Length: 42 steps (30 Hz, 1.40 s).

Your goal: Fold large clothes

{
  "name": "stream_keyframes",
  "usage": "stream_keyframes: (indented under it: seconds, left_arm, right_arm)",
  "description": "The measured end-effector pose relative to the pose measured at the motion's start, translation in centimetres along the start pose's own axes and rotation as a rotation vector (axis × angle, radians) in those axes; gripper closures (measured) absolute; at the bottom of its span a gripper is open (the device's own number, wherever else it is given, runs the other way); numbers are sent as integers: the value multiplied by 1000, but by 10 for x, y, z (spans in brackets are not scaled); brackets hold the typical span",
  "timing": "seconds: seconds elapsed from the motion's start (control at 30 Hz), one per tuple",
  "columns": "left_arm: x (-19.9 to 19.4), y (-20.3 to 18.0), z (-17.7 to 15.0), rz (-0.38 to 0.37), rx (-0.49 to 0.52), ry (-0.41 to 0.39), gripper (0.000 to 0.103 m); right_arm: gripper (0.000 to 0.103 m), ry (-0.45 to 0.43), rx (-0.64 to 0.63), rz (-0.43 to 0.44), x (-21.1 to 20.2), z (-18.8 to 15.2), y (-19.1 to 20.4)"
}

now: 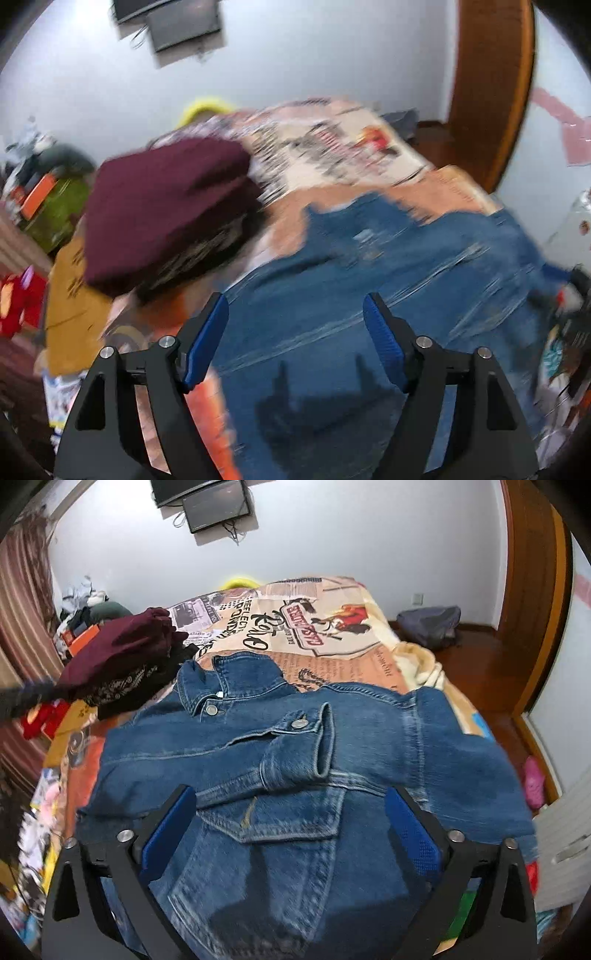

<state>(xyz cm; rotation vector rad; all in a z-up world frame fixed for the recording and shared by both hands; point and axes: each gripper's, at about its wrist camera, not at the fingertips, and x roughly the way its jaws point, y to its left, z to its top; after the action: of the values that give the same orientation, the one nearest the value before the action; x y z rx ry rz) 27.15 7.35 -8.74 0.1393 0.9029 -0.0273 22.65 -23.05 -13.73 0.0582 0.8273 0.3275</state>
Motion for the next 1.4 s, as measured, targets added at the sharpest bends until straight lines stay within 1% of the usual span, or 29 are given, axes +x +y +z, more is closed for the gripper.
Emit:
stream_keyframes:
  seconds: [0.03, 0.07, 0.13, 0.17, 0.2, 0.23, 0.27, 0.3, 0.33, 0.37, 0.43, 0.47, 0.53, 0.63, 0.73, 0.8, 0.83, 0.87, 0.9, 0.97, 1.03, 1.07, 1.1, 1.13, 1.17, 1.2, 1.23, 1.27, 1.4]
  left_arm:
    - [4, 12, -11, 16, -6, 19, 23]
    - [10, 25, -25, 31, -12, 44, 23]
    - [21, 43, -54, 45, -19, 93, 23]
    - [24, 50, -65, 46, -27, 111, 23]
    - [30, 57, -79, 45, -42, 137, 23]
    - [36, 62, -91, 40, -58, 158, 23]
    - [42, 69, -106, 28, -83, 183, 23]
    - [46, 73, -117, 18, -105, 202, 23]
    - [51, 77, -128, 4, -129, 223, 23]
    - [56, 79, -139, -12, -152, 248, 23]
    - [66, 81, -158, -39, -183, 285, 23]
    - [66, 79, -163, -43, -192, 292, 23]
    - [72, 78, -172, -47, -210, 304, 23]
    - [83, 76, -179, -24, -236, 320, 23]
    - [89, 75, -181, 1, -242, 315, 23]
    - [90, 76, -179, 20, -249, 299, 23]
    - [90, 78, -179, 26, -264, 294, 23]
    - [91, 78, -179, 14, -274, 291, 23]
    - [91, 78, -179, 8, -284, 289, 23]
    - [92, 79, -182, 13, -298, 289, 23]
    - [96, 81, -184, 21, -305, 298, 23]
    - [96, 80, -185, 34, -307, 301, 23]
    - [95, 80, -186, 38, -309, 300, 23]
    - [93, 79, -186, 39, -312, 298, 23]
    - [91, 80, -187, 41, -312, 298, 23]
    - [88, 79, -186, 41, -307, 297, 23]
    - [84, 78, -184, 41, -300, 293, 23]
    - [78, 76, -183, 43, -288, 283, 23]
    - [54, 69, -168, 48, -248, 225, 23]
  right_arm:
    - [12, 16, 8, 8, 6, 2, 0]
    - [14, 28, 13, 13, 11, 3, 1]
    - [22, 57, 25, 5, 24, 5, 1]
    - [25, 68, 30, 4, 29, 6, 0]
    - [34, 89, 37, 1, 36, 6, 0]
    - [43, 105, 46, -11, 42, 6, -1]
    - [45, 103, 47, -37, 45, 6, -1]
    - [47, 94, 38, -45, 47, 7, 1]
    - [55, 92, 28, -49, 48, 8, 4]
    - [58, 96, 23, -52, 49, 9, 6]
    - [69, 89, 17, -61, 51, 11, 10]
    - [70, 90, 20, -57, 52, 13, 10]
    - [78, 89, 32, -31, 50, 18, 10]
    - [82, 34, 20, -19, 35, 30, 16]
    - [82, -42, -8, -17, 10, 42, 24]
    - [82, -100, -31, -45, -6, 41, 26]
    - [82, -118, -37, -61, -12, 38, 26]
    - [82, -122, -47, -79, -15, 33, 25]
    - [81, -113, -56, -96, -13, 29, 24]
    - [79, -62, -96, -145, 0, 17, 20]
    - [74, -4, -125, -189, 15, 5, 14]
    - [74, 28, -141, -211, 21, -2, 11]
    - [69, 46, -154, -215, 25, -7, 8]
    - [62, 49, -161, -220, 24, -10, 7]
    - [57, 33, -169, -235, 21, -12, 6]
    - [46, 18, -174, -255, 17, -12, 6]
    - [38, 11, -180, -273, 12, -11, 5]
    - [36, 7, -184, -280, 8, -10, 4]
    - [35, -9, -179, -284, -9, -6, -3]
